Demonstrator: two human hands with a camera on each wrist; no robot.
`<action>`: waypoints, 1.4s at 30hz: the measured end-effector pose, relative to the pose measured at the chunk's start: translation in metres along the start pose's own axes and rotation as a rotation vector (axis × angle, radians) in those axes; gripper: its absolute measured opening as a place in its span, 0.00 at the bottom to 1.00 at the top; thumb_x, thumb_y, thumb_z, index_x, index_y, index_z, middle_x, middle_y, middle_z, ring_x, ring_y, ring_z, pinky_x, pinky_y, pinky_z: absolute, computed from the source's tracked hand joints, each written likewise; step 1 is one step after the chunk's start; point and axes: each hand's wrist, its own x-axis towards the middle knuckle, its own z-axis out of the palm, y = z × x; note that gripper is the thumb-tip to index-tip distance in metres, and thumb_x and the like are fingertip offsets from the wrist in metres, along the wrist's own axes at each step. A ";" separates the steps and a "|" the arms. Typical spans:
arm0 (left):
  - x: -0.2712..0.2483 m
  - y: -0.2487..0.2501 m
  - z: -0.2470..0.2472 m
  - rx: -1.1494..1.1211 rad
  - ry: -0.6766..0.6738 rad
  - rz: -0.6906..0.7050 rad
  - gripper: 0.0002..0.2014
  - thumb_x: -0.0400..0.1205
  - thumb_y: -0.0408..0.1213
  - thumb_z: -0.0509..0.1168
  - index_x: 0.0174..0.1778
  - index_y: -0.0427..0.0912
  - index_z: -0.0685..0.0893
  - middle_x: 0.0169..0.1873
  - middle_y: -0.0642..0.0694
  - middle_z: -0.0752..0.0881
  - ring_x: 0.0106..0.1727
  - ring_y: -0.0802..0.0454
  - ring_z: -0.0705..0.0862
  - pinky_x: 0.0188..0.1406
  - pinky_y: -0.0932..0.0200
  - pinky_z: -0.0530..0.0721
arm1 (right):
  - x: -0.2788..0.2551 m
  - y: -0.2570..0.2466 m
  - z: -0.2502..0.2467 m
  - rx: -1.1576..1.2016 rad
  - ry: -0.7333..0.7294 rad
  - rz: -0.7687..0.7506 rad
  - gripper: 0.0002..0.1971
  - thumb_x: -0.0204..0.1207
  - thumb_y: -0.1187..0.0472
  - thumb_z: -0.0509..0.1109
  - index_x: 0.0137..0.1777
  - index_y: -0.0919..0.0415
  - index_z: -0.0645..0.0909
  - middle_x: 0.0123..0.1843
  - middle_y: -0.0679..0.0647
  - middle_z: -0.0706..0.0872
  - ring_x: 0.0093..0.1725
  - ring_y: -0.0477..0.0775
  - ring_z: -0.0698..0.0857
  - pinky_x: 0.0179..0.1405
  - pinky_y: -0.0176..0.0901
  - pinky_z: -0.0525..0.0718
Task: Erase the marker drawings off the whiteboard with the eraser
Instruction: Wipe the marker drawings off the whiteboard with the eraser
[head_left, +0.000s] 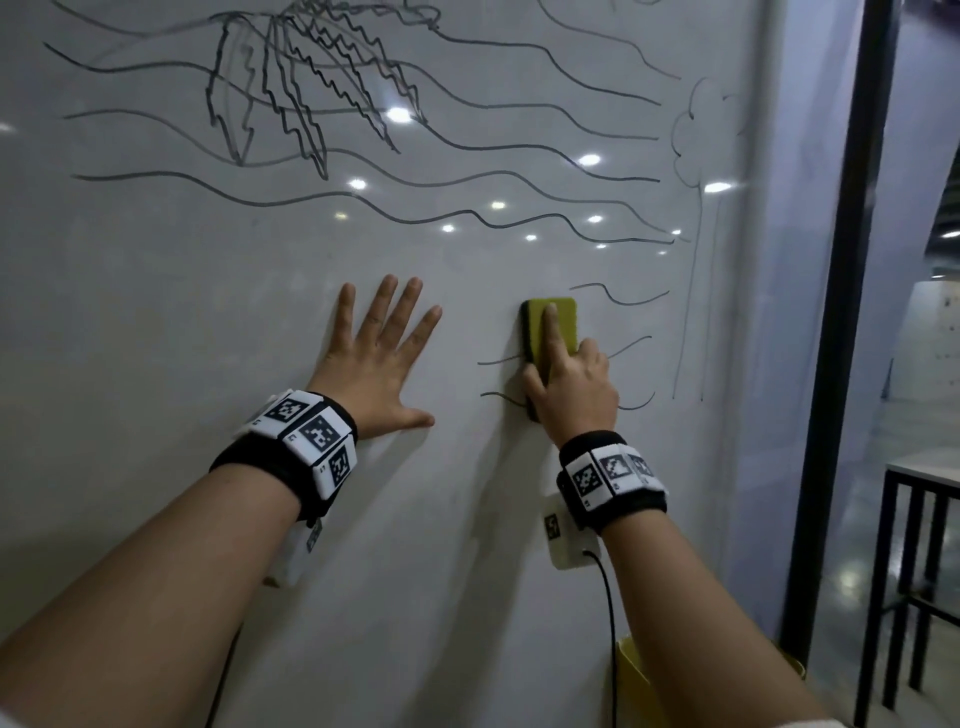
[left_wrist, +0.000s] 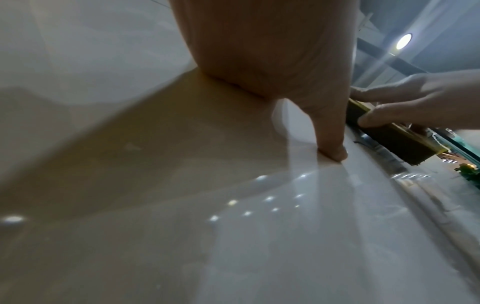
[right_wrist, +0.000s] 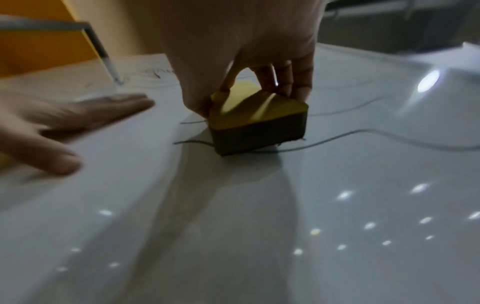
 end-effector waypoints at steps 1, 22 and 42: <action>0.000 0.000 0.000 0.001 -0.004 -0.002 0.59 0.70 0.76 0.53 0.65 0.47 0.11 0.66 0.41 0.10 0.67 0.40 0.11 0.62 0.33 0.16 | 0.004 0.003 -0.001 0.032 -0.002 0.071 0.36 0.80 0.46 0.60 0.83 0.42 0.45 0.62 0.62 0.71 0.63 0.64 0.71 0.49 0.54 0.78; 0.000 0.000 -0.002 -0.014 -0.014 0.015 0.58 0.70 0.75 0.54 0.68 0.48 0.15 0.66 0.42 0.10 0.66 0.42 0.10 0.63 0.33 0.17 | -0.055 -0.014 0.022 0.046 0.006 -0.167 0.38 0.73 0.47 0.70 0.81 0.46 0.59 0.53 0.64 0.78 0.51 0.65 0.78 0.33 0.50 0.80; 0.003 0.000 0.003 -0.002 0.023 0.003 0.58 0.70 0.75 0.54 0.69 0.47 0.15 0.68 0.41 0.12 0.68 0.40 0.12 0.60 0.35 0.14 | -0.072 -0.040 0.030 0.161 -0.127 0.047 0.37 0.79 0.44 0.59 0.83 0.42 0.43 0.64 0.61 0.71 0.64 0.62 0.71 0.51 0.52 0.79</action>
